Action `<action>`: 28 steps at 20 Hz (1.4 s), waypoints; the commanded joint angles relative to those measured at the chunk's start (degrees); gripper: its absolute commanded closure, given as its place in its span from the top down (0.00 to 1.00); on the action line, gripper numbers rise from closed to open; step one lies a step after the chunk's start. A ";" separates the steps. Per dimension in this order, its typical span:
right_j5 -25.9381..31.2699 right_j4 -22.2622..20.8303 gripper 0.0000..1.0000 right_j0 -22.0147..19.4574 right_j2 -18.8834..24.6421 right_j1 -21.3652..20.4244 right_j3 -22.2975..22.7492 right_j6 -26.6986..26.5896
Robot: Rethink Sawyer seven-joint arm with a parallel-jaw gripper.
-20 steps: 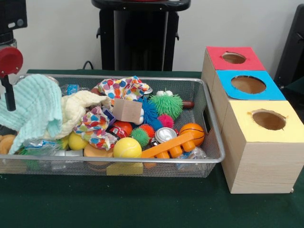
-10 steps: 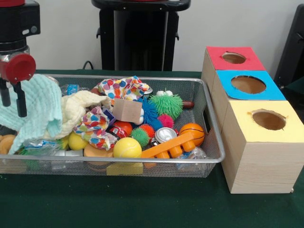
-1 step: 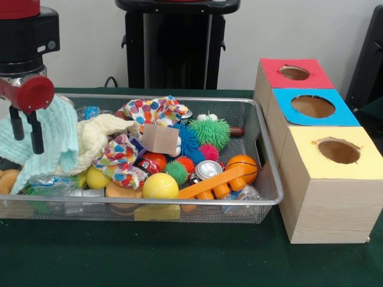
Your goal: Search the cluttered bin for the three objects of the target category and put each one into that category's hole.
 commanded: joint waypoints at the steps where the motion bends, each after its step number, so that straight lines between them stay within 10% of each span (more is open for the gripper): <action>1: -3.80 3.05 1.00 -0.35 1.51 4.16 2.48 11.53; 28: -2.93 4.63 1.00 -3.00 4.00 5.41 1.99 5.66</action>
